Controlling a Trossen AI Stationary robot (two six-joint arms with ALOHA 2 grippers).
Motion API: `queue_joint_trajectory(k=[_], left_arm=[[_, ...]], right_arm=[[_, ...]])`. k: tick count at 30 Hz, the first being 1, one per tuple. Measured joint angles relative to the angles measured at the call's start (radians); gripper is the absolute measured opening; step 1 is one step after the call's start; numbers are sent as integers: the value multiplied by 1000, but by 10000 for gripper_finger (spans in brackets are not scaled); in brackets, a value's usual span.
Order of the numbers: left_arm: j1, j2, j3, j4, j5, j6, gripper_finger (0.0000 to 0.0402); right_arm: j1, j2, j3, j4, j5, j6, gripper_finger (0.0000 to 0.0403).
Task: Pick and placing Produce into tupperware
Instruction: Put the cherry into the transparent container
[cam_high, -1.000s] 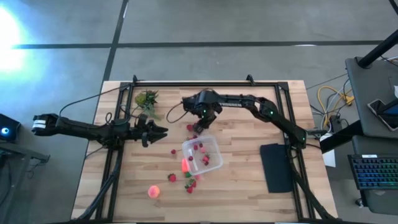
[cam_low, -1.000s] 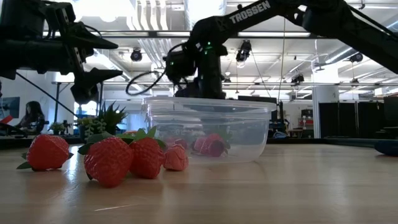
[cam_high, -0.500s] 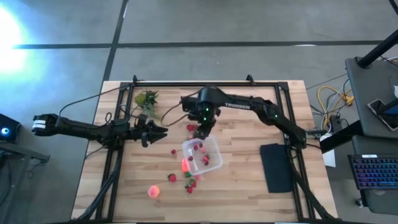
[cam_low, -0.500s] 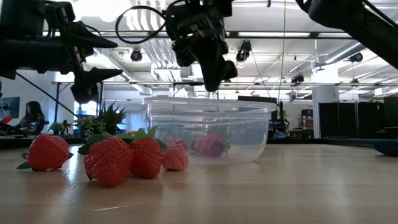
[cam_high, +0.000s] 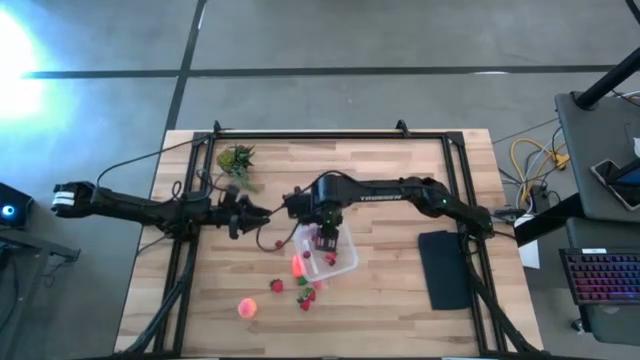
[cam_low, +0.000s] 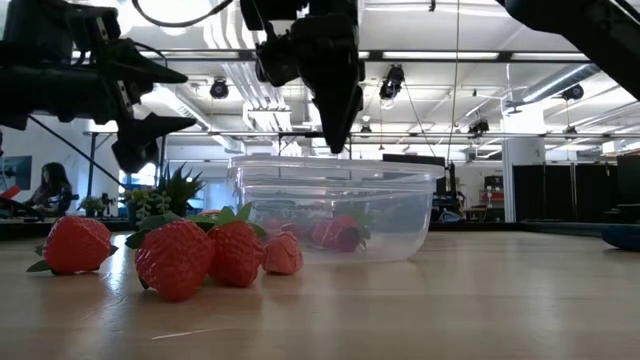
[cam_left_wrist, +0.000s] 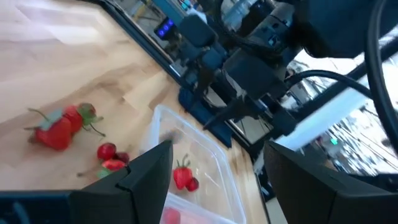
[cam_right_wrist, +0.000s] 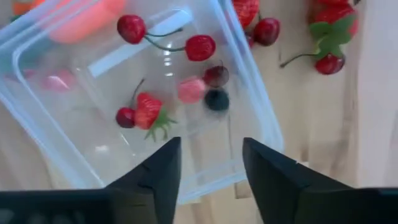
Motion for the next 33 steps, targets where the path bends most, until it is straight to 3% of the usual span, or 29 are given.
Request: queue_joint_trajectory(k=[7,13,16,21,23,30,33], left_arm=[[0,0,0,1,76,-2,238],[0,-2,2,19,77,-2,238],[0,2,2,34,77,-3,238],[0,2,2,35,78,-28,238],[0,1,2,33,83,-31,238],[0,-2,2,34,92,-29,238],[0,0,1,34,91,-28,238]], right_arm=[[-12,0,0,-1,36,144,235],[-108,-7,1,7,3,189,252],[-178,5,-4,46,6,91,245],[-203,33,-9,123,1,-340,233],[-201,39,-22,138,-1,-440,231],[-242,40,-135,318,51,-405,230],[-255,39,-159,308,54,-364,230]])
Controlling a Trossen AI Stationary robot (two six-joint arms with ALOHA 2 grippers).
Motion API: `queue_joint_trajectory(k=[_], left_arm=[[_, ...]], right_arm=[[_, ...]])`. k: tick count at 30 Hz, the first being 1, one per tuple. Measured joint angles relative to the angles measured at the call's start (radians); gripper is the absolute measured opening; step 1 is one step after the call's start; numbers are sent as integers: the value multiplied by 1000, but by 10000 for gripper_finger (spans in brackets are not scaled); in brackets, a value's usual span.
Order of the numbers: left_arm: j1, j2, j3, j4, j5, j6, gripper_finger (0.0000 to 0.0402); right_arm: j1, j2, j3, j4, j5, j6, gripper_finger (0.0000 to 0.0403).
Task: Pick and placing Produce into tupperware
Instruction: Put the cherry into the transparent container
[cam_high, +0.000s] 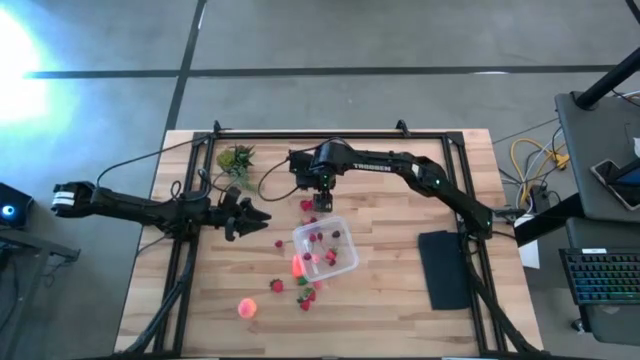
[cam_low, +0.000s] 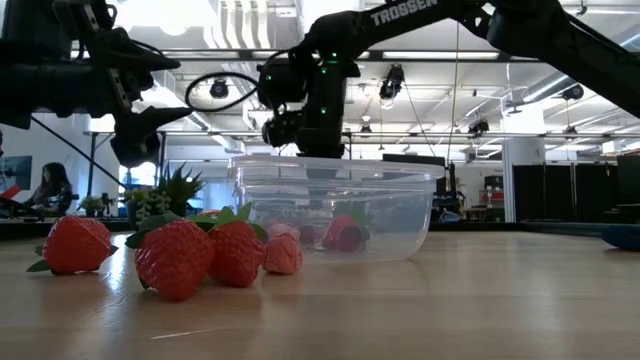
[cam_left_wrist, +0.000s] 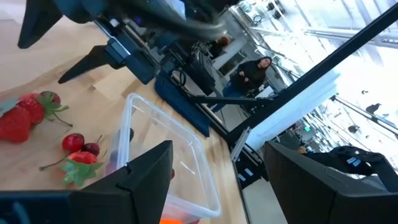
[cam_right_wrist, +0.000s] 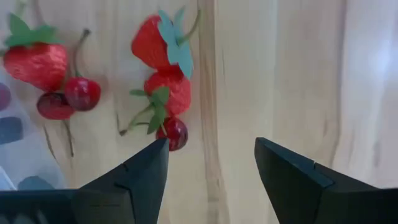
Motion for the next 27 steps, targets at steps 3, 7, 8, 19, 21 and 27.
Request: queue_joint_trajectory(k=[3,7,8,19,21,27], left_arm=[[0,4,0,0,0,0,238],[0,5,-1,0,0,0,238],[0,6,-1,-1,-1,1,238],[0,37,-2,-8,-9,10,238],[0,42,-2,-8,-10,10,238],[0,48,-2,-8,-8,10,238]], right_arm=[[-2,-1,-12,-2,0,11,230],[8,-9,-39,8,0,9,230],[11,-9,-50,8,-2,13,230],[27,-48,-159,123,-25,13,228],[26,-48,-172,136,-24,12,228],[33,-49,-219,153,-26,-7,228]])
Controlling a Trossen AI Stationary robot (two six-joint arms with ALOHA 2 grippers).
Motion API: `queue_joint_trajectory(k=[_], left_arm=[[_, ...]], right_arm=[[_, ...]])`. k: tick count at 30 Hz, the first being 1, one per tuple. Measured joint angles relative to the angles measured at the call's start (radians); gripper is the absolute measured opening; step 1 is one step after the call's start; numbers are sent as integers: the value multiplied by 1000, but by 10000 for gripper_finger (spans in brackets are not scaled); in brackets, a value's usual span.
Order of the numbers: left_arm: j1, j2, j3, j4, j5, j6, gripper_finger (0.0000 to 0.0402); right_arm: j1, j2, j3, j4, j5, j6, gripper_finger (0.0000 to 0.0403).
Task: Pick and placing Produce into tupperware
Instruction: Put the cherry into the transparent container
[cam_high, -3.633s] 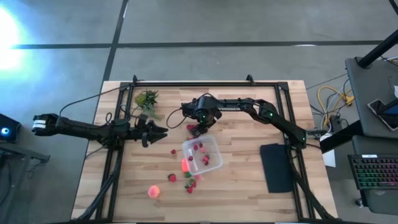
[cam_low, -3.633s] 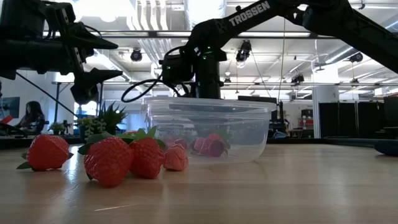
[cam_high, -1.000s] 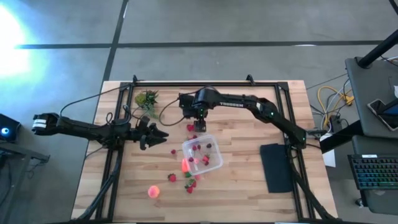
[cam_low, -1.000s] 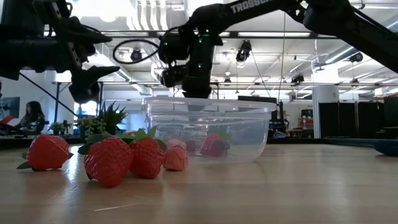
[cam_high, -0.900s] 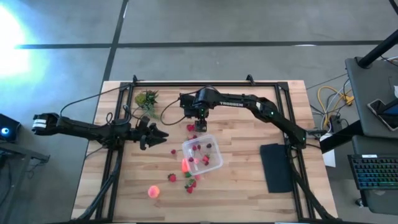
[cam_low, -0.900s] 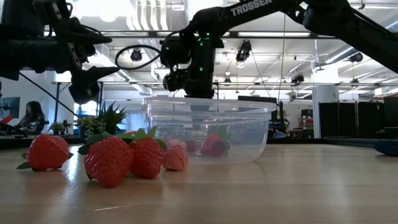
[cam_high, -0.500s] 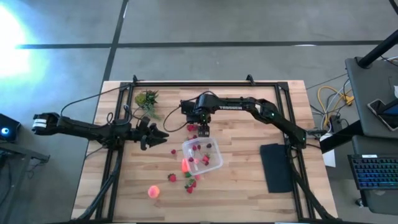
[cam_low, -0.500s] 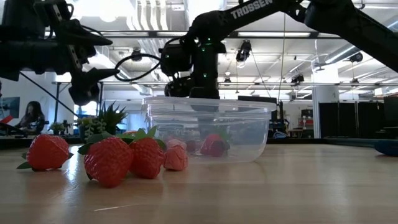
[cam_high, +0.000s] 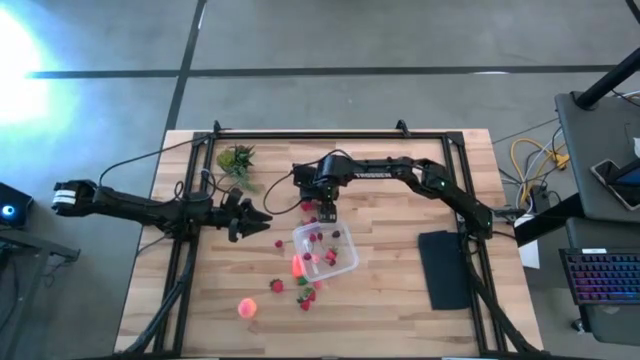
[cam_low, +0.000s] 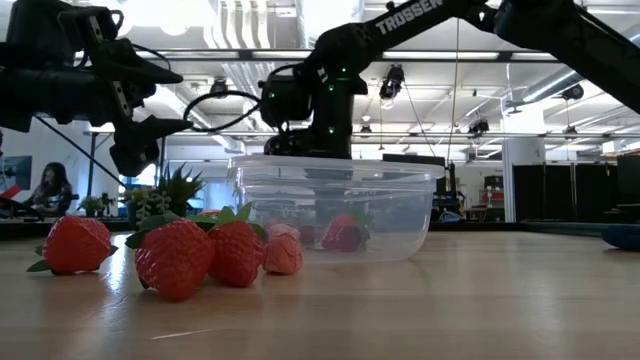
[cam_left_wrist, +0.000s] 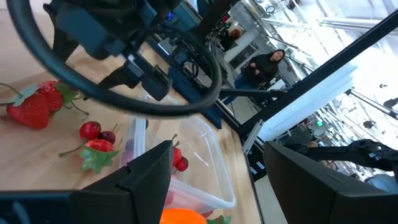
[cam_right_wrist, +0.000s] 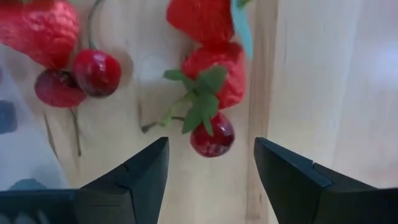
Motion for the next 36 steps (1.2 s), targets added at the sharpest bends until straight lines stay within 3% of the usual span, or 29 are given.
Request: queue_joint_trajectory(k=[12,26,36], left_arm=[[0,8,0,0,-4,-3,238],[0,29,0,1,-10,-8,238],[0,34,0,1,-10,-8,238]], right_arm=[[0,-2,-34,31,-1,-6,226],[1,-2,-33,88,1,-6,177],[0,-3,-73,87,2,-17,166]])
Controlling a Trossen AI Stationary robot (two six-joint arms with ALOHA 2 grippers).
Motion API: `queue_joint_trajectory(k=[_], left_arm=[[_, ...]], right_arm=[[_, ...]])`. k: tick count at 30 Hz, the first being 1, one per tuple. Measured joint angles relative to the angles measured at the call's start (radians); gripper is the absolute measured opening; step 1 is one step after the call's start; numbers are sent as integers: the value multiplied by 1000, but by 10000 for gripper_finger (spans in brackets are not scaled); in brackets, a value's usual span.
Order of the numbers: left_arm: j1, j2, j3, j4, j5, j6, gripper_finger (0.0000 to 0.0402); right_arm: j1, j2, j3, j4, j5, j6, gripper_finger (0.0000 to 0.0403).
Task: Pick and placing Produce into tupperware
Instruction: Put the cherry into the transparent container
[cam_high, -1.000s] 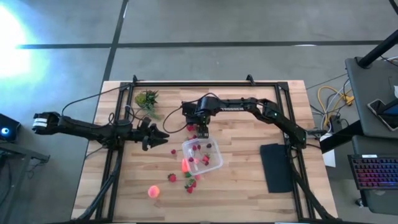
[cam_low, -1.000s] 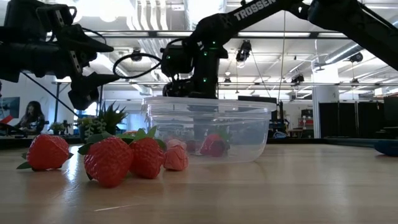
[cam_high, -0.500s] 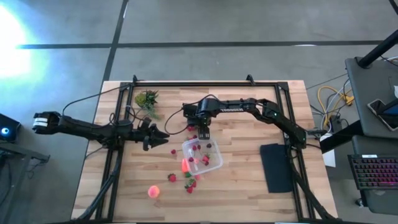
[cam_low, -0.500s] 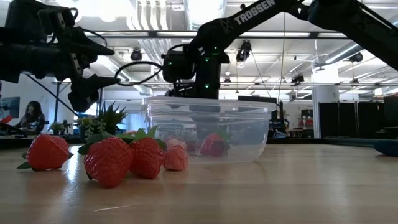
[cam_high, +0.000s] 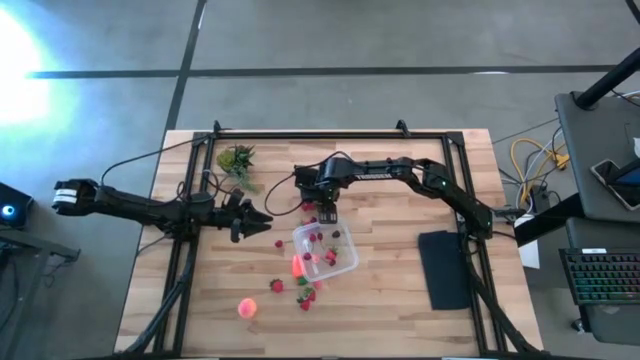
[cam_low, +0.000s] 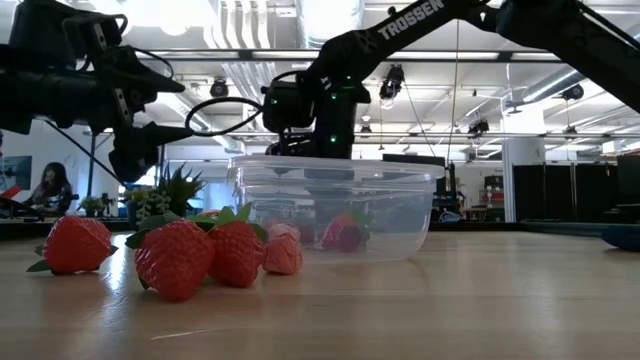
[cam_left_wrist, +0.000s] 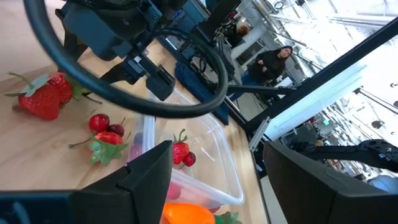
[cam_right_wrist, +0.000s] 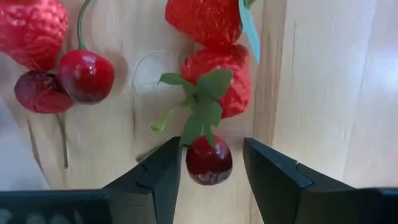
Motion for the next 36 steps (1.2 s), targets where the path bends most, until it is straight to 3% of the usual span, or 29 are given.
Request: queue_joint_trajectory(k=[7,19,28,36], left_arm=[[0,-1,0,0,-1,0,238],[0,0,0,0,-2,0,238],[0,4,0,-2,-3,0,238],[0,10,0,1,-3,8,238]], right_arm=[[0,0,10,16,35,0,154],[-3,-7,9,-5,51,0,87],[-10,-164,8,-92,86,88,92],[60,-338,-11,-142,-86,182,91]])
